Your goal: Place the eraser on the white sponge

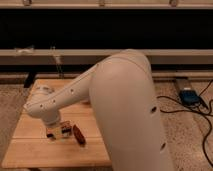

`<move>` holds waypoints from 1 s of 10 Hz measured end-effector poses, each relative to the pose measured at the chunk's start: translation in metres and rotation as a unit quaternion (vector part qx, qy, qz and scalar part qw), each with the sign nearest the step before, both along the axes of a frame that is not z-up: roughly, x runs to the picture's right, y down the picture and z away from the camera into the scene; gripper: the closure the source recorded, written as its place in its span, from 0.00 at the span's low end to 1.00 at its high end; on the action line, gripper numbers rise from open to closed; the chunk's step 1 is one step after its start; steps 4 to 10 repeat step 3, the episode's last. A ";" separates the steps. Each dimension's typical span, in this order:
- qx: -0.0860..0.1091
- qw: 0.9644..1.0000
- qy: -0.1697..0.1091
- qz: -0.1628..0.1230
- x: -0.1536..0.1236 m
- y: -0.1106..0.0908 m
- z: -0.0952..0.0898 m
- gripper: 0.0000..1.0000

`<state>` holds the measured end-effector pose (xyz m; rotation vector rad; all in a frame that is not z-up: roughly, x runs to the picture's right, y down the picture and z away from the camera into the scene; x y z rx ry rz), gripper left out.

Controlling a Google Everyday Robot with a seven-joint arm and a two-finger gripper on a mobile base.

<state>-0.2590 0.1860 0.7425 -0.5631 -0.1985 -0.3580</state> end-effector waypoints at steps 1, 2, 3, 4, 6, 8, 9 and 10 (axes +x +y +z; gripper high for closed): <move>0.002 1.000 -0.005 -0.004 -0.001 -0.003 -0.005 0.20; 0.002 1.000 -0.005 -0.005 0.000 -0.003 -0.005 0.20; 0.002 1.000 -0.005 -0.004 0.000 -0.003 -0.006 0.20; 0.002 1.000 -0.005 -0.004 0.000 -0.003 -0.006 0.20; 0.002 1.000 -0.005 -0.004 0.000 -0.003 -0.006 0.20; 0.002 1.000 -0.005 -0.004 0.000 -0.003 -0.006 0.20; 0.002 1.000 -0.005 -0.004 0.000 -0.003 -0.006 0.20; 0.002 1.000 -0.005 -0.004 0.000 -0.003 -0.006 0.20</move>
